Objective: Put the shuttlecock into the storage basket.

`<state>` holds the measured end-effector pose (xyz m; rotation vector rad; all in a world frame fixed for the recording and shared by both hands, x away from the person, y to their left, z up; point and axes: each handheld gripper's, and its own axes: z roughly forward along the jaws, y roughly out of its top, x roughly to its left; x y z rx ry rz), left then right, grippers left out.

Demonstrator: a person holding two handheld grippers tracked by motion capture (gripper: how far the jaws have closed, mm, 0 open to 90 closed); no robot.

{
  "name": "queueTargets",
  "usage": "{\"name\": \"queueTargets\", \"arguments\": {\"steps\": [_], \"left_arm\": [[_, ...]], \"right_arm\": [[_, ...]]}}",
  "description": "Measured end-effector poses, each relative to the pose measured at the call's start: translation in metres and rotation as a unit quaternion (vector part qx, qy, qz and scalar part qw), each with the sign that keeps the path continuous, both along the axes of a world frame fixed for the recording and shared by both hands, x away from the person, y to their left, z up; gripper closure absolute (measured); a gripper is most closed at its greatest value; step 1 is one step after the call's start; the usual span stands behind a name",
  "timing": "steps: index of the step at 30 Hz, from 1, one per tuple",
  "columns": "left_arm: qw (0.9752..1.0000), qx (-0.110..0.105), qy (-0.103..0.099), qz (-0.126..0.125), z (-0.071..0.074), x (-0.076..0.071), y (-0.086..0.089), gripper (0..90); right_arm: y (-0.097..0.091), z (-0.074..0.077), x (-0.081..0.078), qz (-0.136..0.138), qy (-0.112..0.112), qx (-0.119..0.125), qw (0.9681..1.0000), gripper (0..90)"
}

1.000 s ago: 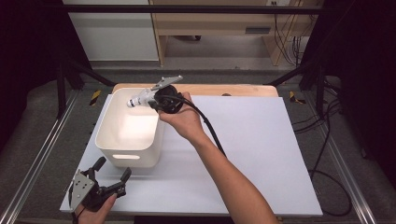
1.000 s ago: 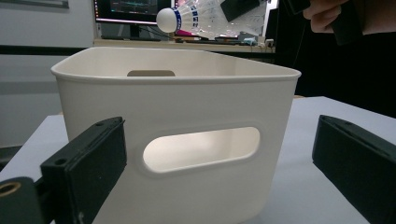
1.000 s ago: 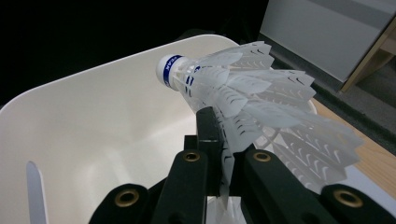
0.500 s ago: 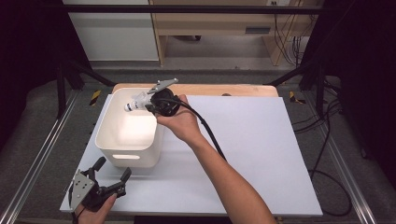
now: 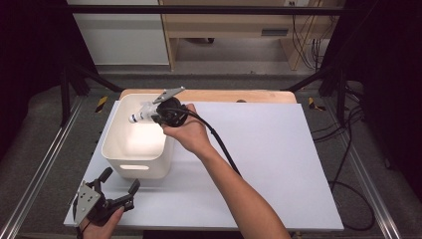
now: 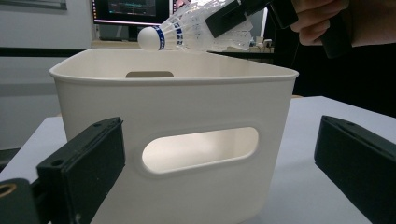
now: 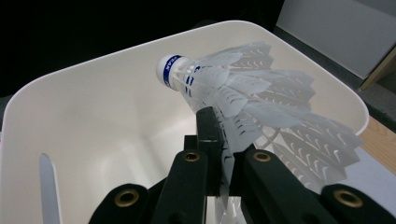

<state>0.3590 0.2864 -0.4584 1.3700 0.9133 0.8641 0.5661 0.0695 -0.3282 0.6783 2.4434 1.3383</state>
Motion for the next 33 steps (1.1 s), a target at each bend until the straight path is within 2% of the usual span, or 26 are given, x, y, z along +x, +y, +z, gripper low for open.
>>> {"name": "queueTargets", "arguments": {"steps": [22, 33], "left_arm": [[1.0000, 0.005, -0.002, 0.002, 0.000, 0.000, 0.002, 1.5], [1.0000, 0.004, -0.003, 0.001, 0.000, 0.000, 0.001, 1.6]], "right_arm": [[0.009, -0.006, -0.002, 0.010, 0.005, -0.004, 0.9999, 89.3], [0.013, -0.011, -0.002, 0.014, 0.005, -0.014, 0.9998, 89.3]]}}
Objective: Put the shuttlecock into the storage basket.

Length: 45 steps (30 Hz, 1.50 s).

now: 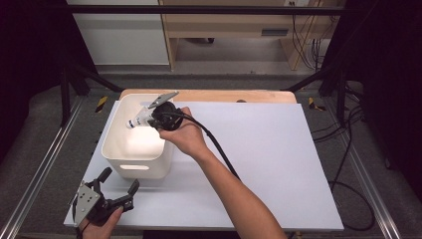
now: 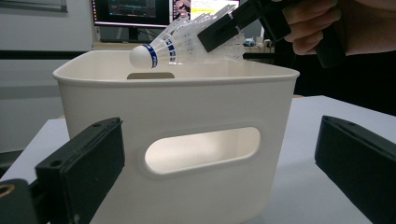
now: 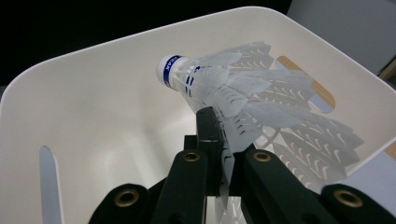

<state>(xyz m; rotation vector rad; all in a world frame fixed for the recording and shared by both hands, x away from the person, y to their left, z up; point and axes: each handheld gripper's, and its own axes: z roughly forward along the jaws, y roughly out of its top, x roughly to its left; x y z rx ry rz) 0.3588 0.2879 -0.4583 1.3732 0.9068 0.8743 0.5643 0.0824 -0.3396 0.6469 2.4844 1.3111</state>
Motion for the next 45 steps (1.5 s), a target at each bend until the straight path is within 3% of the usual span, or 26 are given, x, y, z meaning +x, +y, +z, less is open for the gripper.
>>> {"name": "queueTargets", "arguments": {"steps": [45], "left_arm": [[1.0000, 0.005, -0.001, -0.001, 0.000, 0.000, -0.001, 2.0]], "right_arm": [[0.006, -0.017, 0.002, 0.004, 0.012, -0.020, 0.9997, 89.2]]}}
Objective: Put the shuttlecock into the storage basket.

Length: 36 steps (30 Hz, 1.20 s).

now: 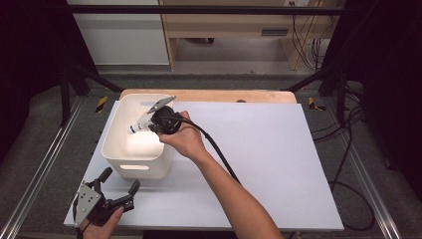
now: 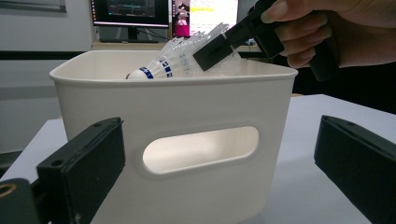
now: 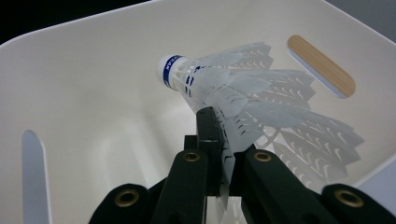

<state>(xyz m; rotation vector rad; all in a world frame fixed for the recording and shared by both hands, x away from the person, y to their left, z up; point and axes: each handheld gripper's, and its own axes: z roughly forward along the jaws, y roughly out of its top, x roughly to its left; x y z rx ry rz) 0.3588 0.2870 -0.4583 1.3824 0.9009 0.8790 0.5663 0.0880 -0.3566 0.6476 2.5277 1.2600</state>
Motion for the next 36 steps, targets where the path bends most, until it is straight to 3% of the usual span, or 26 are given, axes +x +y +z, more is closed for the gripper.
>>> {"name": "queueTargets", "arguments": {"steps": [26, 28, 31, 33, 36], "left_arm": [[1.0000, -0.002, 0.001, 0.001, 0.000, 0.000, 0.000, 2.1], [1.0000, -0.003, 0.001, 0.001, 0.000, 0.000, 0.000, 2.1], [1.0000, -0.001, 0.001, 0.001, 0.000, 0.000, 0.001, 2.2], [1.0000, -0.001, 0.001, 0.001, 0.000, 0.000, 0.001, 2.2], [1.0000, -0.004, 0.001, 0.001, 0.000, 0.000, 0.001, 2.2]], "right_arm": [[0.001, -0.006, 0.000, 0.002, 0.001, -0.013, 0.9999, 88.2], [0.001, -0.006, 0.000, -0.006, 0.005, -0.011, 0.9999, 85.8], [-0.001, -0.007, -0.002, -0.017, 0.016, -0.015, 0.9996, 67.8], [-0.004, -0.005, -0.006, -0.023, 0.012, -0.024, 0.9994, 63.2], [-0.015, 0.005, -0.015, -0.027, 0.008, -0.002, 0.9996, 59.3]]}}
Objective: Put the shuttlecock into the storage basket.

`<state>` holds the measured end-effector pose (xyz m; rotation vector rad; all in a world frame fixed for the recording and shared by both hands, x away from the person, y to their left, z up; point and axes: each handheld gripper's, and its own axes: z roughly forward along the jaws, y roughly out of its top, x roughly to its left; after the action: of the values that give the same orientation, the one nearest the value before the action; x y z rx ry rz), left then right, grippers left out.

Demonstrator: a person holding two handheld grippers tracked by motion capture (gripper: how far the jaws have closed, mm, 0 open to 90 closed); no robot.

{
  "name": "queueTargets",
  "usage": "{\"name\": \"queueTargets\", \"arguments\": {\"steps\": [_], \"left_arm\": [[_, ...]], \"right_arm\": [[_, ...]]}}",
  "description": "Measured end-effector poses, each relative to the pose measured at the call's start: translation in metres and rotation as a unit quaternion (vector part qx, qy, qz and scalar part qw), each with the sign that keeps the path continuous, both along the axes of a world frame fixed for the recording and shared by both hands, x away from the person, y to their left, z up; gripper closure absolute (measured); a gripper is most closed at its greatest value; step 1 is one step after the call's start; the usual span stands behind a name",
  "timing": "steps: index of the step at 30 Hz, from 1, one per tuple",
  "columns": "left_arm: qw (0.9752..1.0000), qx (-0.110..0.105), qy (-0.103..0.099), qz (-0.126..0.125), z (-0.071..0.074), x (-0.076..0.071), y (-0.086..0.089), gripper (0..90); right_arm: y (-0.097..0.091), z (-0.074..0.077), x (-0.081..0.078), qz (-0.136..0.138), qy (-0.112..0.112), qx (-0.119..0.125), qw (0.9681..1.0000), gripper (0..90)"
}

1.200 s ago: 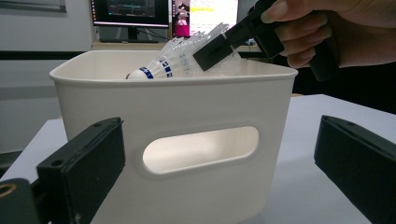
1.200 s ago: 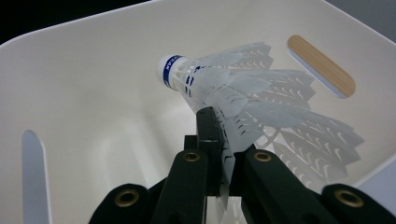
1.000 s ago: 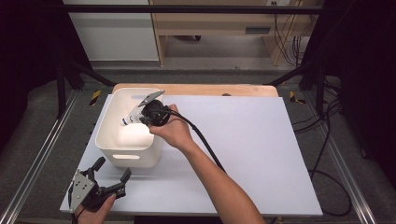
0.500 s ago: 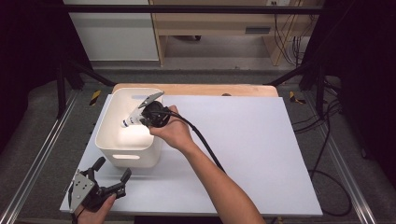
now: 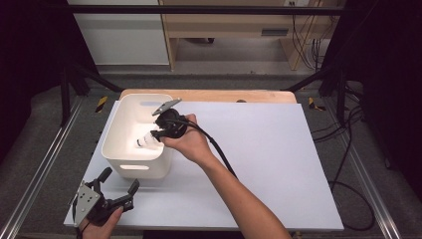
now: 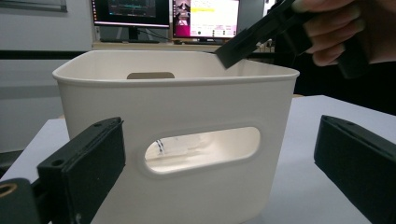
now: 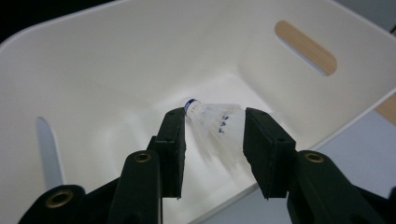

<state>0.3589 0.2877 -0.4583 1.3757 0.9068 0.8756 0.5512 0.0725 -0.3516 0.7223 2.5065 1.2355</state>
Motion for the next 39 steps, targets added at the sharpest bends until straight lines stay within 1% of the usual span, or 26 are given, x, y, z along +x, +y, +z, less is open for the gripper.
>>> {"name": "queueTargets", "arguments": {"steps": [2, 4, 9, 15, 20, 30, 35, 39], "left_arm": [[1.0000, -0.001, 0.000, -0.001, 0.000, 0.000, -0.001, 2.2], [1.0000, 0.003, 0.000, -0.002, 0.000, 0.000, -0.002, 2.2], [1.0000, 0.005, 0.001, -0.001, 0.000, 0.000, -0.001, 2.2], [1.0000, 0.006, 0.000, -0.001, 0.000, 0.000, -0.001, 2.2], [1.0000, 0.005, -0.001, -0.002, 0.000, 0.000, -0.001, 2.2], [1.0000, 0.005, 0.000, -0.002, 0.000, 0.000, -0.001, 2.2], [1.0000, 0.005, 0.000, -0.002, 0.000, 0.000, -0.001, 2.2], [1.0000, 0.005, 0.000, -0.002, 0.000, 0.000, -0.001, 2.2]], "right_arm": [[-0.009, 0.008, -0.008, 0.001, -0.008, 0.017, 0.9998, 57.2], [-0.016, 0.013, -0.015, 0.000, -0.016, 0.027, 0.9995, 56.5], [-0.030, 0.021, -0.026, 0.002, -0.025, 0.043, 0.9987, 54.5], [-0.037, 0.026, -0.034, 0.003, -0.031, 0.059, 0.9978, 52.6], [-0.038, 0.030, -0.037, 0.004, -0.035, 0.063, 0.9974, 51.7], [-0.042, 0.033, -0.039, 0.000, -0.039, 0.068, 0.9969, 50.3], [-0.044, 0.034, -0.039, -0.002, -0.040, 0.069, 0.9969, 49.6], [-0.046, 0.035, -0.038, -0.006, -0.040, 0.065, 0.9971, 46.9]]}}
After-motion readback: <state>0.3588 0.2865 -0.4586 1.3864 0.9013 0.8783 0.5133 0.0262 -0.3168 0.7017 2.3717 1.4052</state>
